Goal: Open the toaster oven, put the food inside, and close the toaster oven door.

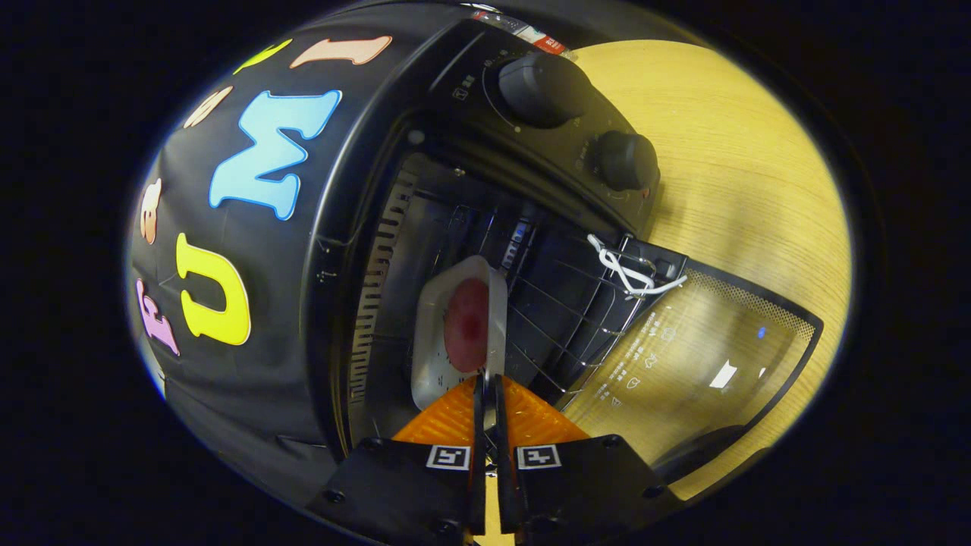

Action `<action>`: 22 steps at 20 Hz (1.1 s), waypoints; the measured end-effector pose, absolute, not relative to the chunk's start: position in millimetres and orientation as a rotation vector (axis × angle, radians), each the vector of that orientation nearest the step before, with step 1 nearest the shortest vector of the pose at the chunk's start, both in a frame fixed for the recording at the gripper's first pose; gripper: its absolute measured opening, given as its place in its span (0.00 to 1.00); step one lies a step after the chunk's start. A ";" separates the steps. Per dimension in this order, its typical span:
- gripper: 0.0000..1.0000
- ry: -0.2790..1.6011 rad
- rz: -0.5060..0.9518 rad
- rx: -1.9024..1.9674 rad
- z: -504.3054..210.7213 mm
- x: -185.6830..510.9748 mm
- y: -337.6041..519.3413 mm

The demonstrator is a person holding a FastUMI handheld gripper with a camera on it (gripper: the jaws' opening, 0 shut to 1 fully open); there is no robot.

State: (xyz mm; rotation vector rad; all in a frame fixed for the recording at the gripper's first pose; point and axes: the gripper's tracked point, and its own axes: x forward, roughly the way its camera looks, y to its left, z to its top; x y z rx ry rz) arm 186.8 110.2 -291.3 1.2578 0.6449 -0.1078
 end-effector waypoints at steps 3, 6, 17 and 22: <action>0.26 0.654 -0.063 1.278 -287.6 184.4 125.3; 0.45 0.658 -0.046 1.273 -278.7 176.0 122.2; 0.97 0.693 0.121 0.952 -251.6 83.5 137.5; 0.98 0.685 0.215 0.657 -246.9 48.0 132.5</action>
